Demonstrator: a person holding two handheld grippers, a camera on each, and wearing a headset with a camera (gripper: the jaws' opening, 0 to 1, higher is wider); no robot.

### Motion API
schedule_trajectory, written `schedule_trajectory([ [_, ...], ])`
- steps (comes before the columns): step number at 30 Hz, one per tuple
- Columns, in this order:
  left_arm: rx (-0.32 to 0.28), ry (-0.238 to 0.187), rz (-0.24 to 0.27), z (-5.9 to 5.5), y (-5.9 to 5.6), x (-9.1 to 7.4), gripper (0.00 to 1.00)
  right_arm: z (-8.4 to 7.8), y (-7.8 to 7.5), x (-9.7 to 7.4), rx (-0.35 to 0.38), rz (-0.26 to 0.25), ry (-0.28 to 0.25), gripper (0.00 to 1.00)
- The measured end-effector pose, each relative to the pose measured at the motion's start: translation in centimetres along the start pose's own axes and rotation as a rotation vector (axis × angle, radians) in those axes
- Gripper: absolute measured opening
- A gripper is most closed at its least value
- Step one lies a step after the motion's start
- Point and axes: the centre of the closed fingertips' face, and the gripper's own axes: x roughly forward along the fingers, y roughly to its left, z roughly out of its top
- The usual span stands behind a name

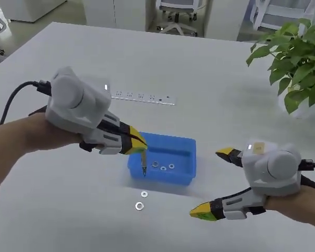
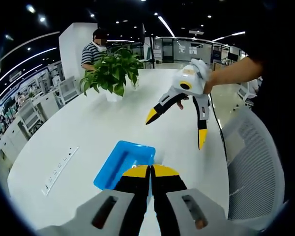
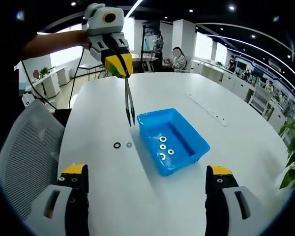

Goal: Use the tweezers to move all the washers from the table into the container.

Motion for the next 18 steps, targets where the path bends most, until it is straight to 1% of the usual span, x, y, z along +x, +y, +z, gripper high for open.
schedule_trajectory([
  [5, 0.002, -0.007, 0.005, -0.3, -0.3, 0.2, 0.05, -0.1, 0.2, 0.1, 0.001, 0.003, 0.001, 1.0],
  [9, 0.003, 0.0, 0.002, -0.7, -0.7, 0.6, 0.05, -0.1, 0.3, 0.2, 0.002, 0.004, 0.001, 1.0],
  [14, 0.002, 0.016, 0.007, -1.6, -1.0, 1.2, 0.05, -0.4, 0.5, 0.3, 0.008, 0.006, 0.002, 1.0],
  [18, -0.006, 0.018, 0.011, -2.1, -1.1, 1.4, 0.05, -0.6, 0.7, 0.4, 0.009, 0.013, 0.011, 1.0],
])
